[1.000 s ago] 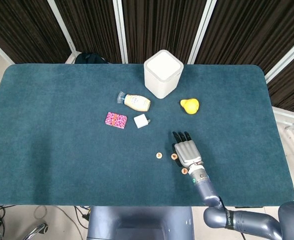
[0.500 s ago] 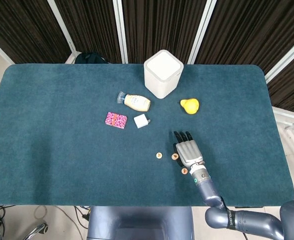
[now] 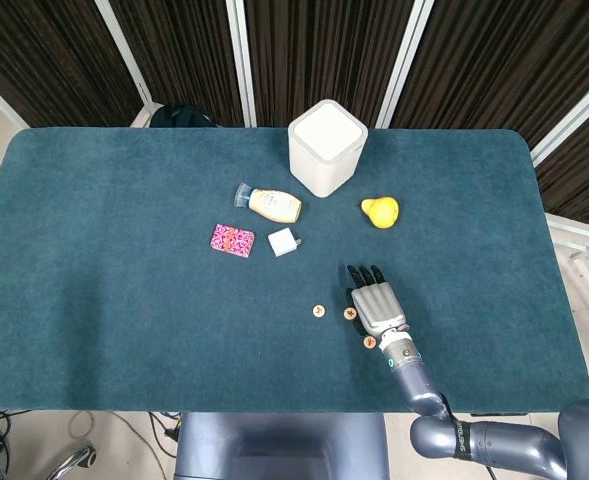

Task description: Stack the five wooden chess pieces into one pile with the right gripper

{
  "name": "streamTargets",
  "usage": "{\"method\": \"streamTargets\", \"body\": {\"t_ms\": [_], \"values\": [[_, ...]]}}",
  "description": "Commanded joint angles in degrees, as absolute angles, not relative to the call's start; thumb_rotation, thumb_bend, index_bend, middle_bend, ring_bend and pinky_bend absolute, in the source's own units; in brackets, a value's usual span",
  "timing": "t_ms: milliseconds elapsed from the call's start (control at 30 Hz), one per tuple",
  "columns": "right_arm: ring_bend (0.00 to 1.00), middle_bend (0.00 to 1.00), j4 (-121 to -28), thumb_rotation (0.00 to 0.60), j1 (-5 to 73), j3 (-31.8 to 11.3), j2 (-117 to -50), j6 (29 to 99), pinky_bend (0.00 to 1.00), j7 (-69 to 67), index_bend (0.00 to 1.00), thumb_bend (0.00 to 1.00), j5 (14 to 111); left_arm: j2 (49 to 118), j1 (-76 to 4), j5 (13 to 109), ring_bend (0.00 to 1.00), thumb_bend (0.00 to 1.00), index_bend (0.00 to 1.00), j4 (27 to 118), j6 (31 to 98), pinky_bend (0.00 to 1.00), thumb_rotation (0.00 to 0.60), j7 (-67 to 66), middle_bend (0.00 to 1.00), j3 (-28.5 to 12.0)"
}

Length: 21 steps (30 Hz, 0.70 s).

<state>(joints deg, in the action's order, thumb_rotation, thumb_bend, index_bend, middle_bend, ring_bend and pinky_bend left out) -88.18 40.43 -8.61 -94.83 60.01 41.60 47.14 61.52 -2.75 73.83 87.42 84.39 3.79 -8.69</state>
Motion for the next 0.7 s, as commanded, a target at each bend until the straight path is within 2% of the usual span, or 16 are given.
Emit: {"method": "streamTargets", "body": {"t_ms": [33, 400, 700], "values": [[0.00, 0.00, -88.1, 0.600, 40.5, -8.6, -94.9, 59.9, 0.00, 41.4, 0.42, 0.39, 46.7, 61.5, -2.7, 73.8, 0.00, 0.15, 0.05, 87.4, 84.4, 0.09, 0.600, 3.9, 0.00, -8.7], [0.00, 0.00, -89.7, 0.600, 40.9, -8.1, -94.5, 61.0, 0.00, 41.8, 0.42, 0.39, 46.7, 61.5, -2.8, 73.5, 0.00, 0.15, 0.05, 87.3, 84.1, 0.09, 0.600, 4.0, 0.00, -8.8], [0.00, 0.00, -94.3, 0.600, 42.1, -8.9, -93.7, 62.5, 0.00, 44.1, 0.39, 0.39, 45.4, 61.3, -2.7, 73.6, 0.00, 0.15, 0.05, 87.6, 84.0, 0.09, 0.600, 4.5, 0.00, -8.7]]}}
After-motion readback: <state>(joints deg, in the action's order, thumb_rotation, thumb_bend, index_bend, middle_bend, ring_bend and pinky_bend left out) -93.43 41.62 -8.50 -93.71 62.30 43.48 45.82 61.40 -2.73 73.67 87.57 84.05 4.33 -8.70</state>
